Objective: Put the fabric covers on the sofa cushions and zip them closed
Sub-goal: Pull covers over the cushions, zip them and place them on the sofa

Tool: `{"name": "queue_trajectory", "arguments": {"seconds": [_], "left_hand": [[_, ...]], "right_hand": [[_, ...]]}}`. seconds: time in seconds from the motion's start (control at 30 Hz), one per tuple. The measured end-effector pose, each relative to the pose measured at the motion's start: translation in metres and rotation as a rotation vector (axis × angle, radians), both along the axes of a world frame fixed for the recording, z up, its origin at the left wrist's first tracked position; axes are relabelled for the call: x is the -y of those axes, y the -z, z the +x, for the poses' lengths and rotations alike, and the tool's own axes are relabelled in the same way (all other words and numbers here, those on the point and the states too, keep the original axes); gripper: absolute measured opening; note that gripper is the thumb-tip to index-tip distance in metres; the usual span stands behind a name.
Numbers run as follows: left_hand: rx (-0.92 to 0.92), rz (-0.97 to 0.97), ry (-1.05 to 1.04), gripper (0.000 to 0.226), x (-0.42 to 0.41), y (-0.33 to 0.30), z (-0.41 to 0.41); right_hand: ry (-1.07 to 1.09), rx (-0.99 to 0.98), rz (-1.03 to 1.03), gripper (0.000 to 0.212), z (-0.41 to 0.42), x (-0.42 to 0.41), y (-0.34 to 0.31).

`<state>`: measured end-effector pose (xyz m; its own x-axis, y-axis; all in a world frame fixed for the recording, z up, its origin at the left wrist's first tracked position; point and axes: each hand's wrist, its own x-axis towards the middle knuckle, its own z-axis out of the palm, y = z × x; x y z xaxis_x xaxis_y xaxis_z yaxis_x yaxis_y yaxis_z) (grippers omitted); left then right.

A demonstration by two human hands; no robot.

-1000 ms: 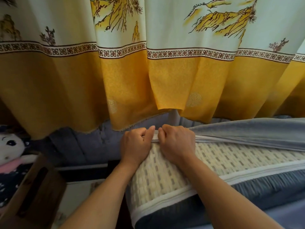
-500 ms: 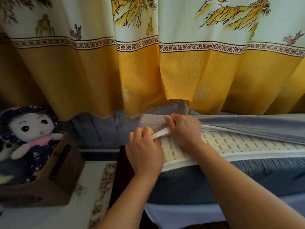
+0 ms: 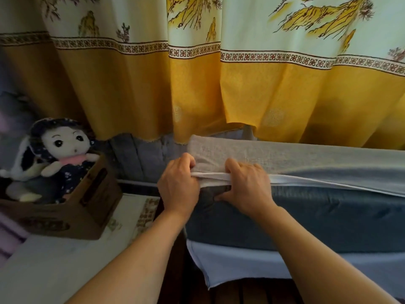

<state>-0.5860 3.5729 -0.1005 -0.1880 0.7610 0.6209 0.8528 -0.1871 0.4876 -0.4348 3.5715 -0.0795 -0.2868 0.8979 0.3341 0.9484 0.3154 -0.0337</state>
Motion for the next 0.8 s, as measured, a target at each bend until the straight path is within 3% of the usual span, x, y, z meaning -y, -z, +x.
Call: {"name": "queue_trajectory", "arguments": {"seconds": [0.1,0.23,0.33,0.43,0.53,0.7,0.8], "left_hand": [[-0.14,0.085,0.15,0.01,0.026,0.011,-0.017],[-0.123,0.048,0.158,0.015,0.031,0.005,-0.012],[-0.114,0.022,0.142,0.025,0.039,0.007,-0.008],[-0.216,-0.082,0.127,0.032,0.046,0.009,-0.01],[-0.297,-0.22,0.058,0.039,0.043,0.011,-0.009],[-0.27,-0.318,0.042,0.007,0.035,0.008,-0.001],[-0.29,-0.306,0.053,0.011,0.032,0.005,-0.001]], "right_hand": [[0.03,0.017,0.189,0.043,-0.004,0.003,0.012],[0.119,0.047,0.14,0.021,-0.009,-0.001,0.016],[0.199,0.115,0.19,0.028,-0.014,0.004,0.015],[0.177,0.087,0.17,0.026,-0.013,0.009,0.016],[0.247,0.071,0.211,0.04,-0.016,0.016,0.015],[0.252,-0.028,0.31,0.043,-0.021,0.023,0.039],[0.148,-0.004,0.354,0.042,-0.013,0.018,0.038]]}}
